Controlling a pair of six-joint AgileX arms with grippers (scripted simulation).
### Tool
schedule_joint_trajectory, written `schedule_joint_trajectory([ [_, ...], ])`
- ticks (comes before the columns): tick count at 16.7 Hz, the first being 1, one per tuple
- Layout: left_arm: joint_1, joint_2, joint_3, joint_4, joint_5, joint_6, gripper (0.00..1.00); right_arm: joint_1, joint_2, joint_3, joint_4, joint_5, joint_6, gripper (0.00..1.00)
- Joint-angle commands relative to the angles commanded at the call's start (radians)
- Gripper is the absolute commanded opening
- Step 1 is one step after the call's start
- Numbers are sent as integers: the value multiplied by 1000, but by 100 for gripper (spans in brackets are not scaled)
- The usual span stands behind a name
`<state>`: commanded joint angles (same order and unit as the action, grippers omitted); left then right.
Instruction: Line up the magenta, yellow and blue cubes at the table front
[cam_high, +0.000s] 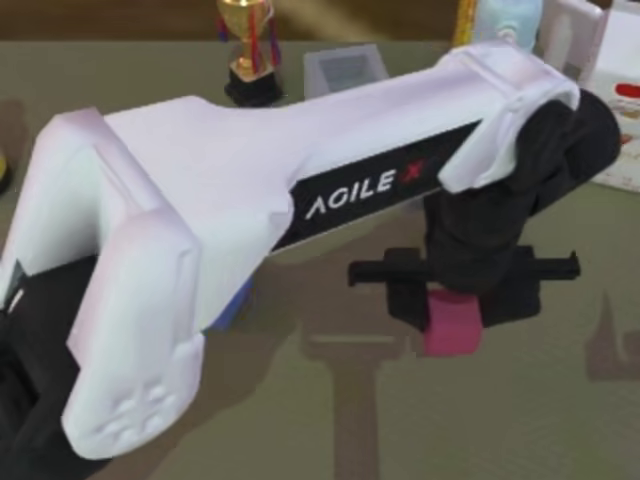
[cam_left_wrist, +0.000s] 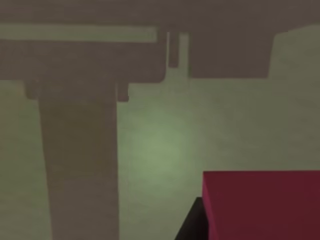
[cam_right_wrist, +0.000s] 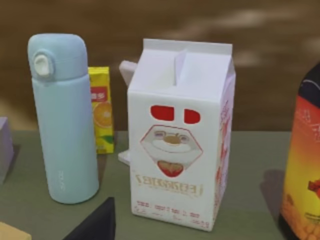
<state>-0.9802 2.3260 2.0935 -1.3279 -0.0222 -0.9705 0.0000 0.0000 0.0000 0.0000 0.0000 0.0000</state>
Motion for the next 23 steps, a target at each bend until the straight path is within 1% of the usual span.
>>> schedule_joint_trajectory([
  [2,-18,-6,-2,1,-1,-18,0,0,0,0,0,0,0,100],
  [7,-15,-1,-18,19,-1,-14,0,0,0,0,0,0,0,100],
  [13,-15,23,-201,233,-1,-16,0,0,0,0,0,0,0,100],
  [18,-17,28,-223,255,-1,-17,0,0,0,0,0,0,0,100],
  [23,-17,28,-223,255,-1,-17,38,0,0,0,0,0,0,100],
])
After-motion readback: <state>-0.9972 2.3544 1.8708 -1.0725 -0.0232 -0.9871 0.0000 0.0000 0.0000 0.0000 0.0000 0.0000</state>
